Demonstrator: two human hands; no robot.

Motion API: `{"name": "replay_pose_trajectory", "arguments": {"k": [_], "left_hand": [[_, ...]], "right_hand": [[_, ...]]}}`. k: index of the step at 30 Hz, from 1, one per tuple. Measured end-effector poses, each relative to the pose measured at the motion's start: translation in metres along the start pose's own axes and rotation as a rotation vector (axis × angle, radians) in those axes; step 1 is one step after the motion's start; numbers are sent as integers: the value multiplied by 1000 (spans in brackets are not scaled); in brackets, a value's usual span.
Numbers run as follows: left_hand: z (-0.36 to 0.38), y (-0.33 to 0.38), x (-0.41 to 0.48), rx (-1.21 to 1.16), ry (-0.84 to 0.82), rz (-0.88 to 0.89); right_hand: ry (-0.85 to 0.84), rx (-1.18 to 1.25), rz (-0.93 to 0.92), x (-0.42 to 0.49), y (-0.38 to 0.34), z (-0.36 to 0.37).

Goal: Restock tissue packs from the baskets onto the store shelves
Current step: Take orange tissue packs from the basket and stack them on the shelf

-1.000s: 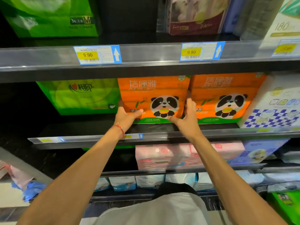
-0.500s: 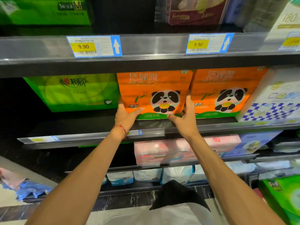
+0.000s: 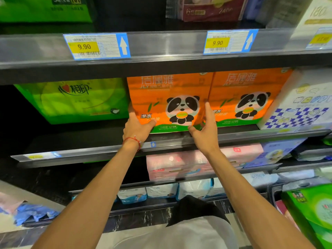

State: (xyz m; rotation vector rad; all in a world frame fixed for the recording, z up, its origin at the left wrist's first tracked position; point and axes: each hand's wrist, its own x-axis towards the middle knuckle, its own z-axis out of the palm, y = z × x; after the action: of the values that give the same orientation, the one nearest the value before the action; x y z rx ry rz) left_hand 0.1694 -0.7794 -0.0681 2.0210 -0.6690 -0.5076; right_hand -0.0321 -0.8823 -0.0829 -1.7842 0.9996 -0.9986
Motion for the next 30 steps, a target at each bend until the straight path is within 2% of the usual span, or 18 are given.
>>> {"name": "replay_pose_trajectory", "arguments": {"k": [4, 11, 22, 26, 30], "left_hand": [[-7, 3, -5, -48, -39, 5], [-16, 1, -29, 51, 3, 50], [-23, 5, -77, 507, 84, 379], [-27, 6, -104, 863, 4, 626], [-33, 7, -136, 976, -74, 694]], "right_hand": [[31, -72, -24, -11, -8, 0], [-14, -169, -63, -32, -16, -7], [-100, -644, -164, -63, -40, -37], [-104, -845, -225, -86, -49, -52], [-160, -982, -272, -118, -60, -72]]}}
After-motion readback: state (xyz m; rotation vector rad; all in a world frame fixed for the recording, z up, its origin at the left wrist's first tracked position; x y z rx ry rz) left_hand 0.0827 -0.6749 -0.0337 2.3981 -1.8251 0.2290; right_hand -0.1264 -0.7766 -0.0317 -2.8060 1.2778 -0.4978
